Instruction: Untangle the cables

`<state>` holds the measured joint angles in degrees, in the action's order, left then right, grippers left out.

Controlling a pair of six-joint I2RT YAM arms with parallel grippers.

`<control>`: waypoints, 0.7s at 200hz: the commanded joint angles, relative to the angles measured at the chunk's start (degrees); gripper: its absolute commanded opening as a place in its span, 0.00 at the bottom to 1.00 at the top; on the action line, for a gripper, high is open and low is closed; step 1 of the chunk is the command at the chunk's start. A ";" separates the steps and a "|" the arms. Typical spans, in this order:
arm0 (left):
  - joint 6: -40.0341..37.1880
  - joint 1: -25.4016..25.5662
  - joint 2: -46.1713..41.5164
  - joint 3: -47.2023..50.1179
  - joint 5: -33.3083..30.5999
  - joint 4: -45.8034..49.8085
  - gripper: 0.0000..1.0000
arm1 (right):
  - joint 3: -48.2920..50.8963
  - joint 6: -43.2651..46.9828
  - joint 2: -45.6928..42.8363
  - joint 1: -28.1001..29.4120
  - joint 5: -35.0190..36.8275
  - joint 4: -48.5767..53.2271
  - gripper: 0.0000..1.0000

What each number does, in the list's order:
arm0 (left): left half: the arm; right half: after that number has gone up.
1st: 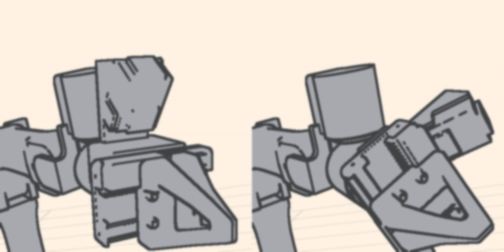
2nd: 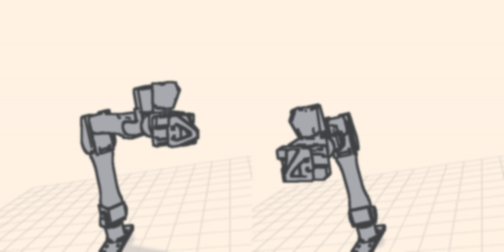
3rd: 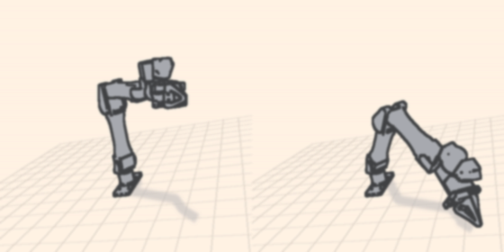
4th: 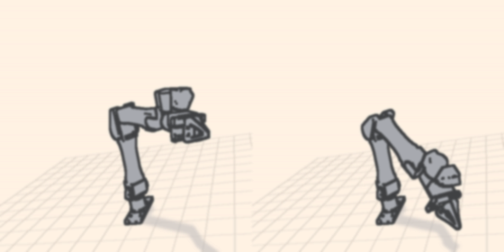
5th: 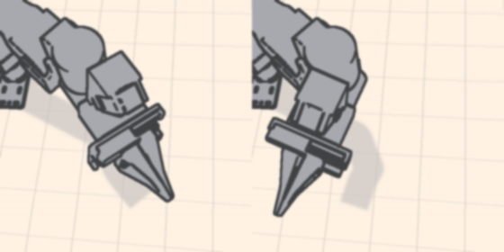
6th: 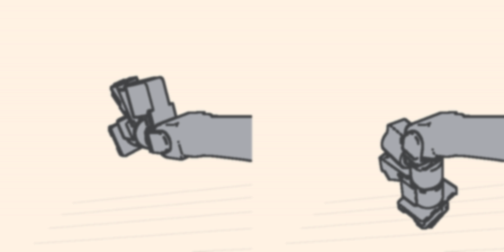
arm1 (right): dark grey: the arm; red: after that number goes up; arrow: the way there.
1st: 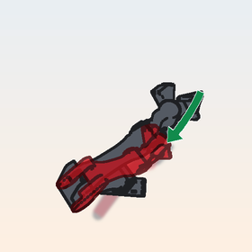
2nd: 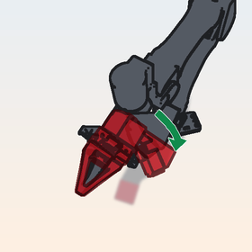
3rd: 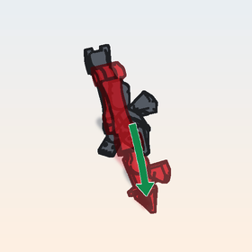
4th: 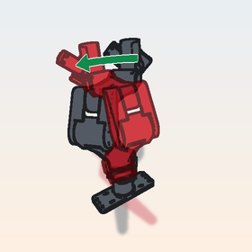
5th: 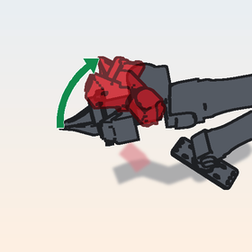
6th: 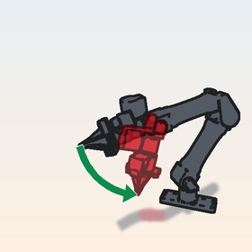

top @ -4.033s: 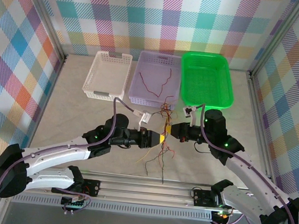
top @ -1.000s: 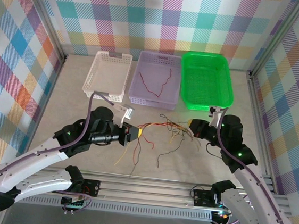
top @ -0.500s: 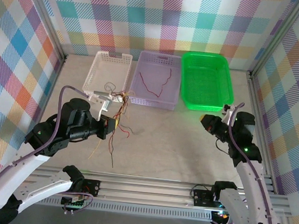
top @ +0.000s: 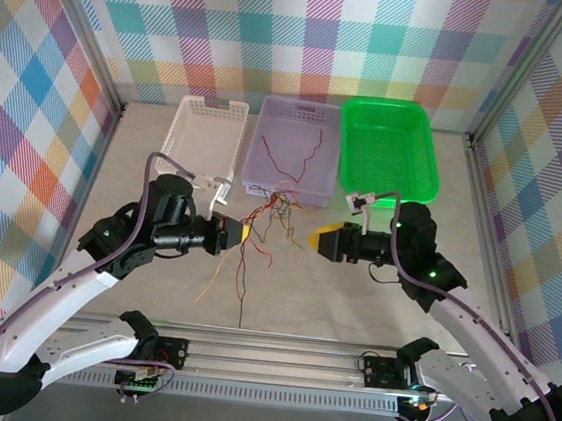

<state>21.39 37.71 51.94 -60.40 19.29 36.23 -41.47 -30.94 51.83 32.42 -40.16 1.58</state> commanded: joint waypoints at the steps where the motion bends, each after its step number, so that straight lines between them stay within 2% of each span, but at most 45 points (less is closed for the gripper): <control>1: 2.08 -0.27 1.48 0.14 2.50 -4.15 0.00 | -0.29 4.46 1.96 4.71 2.23 -4.15 0.62; 43: 3.35 -0.27 3.43 -0.49 4.88 -5.62 0.00 | -2.23 9.21 9.08 11.76 8.43 -4.49 0.64; 77: 3.85 -0.27 4.25 -0.60 5.98 -6.01 0.00 | -3.57 10.40 13.98 14.35 9.98 -5.81 0.63; 92: 4.15 -0.27 4.52 -0.43 6.41 -6.34 0.00 | -3.50 10.14 15.11 14.93 10.06 -6.91 0.59; 100: 4.12 -0.27 4.55 -0.41 6.42 -6.29 0.00 | -3.61 9.93 15.39 15.11 10.17 -7.33 0.50; 131: 3.96 -0.27 4.80 0.06 6.27 -5.86 0.00 | -3.63 9.52 14.74 15.12 9.51 -7.67 0.00; 140: 3.91 -0.28 4.96 0.11 6.46 -5.69 0.00 | -3.71 9.03 14.19 15.12 9.49 -7.38 0.00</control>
<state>24.88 37.67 56.75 -60.40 23.77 32.40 -43.03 -22.00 67.29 47.33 -30.68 -3.07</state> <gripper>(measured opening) 0.048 0.047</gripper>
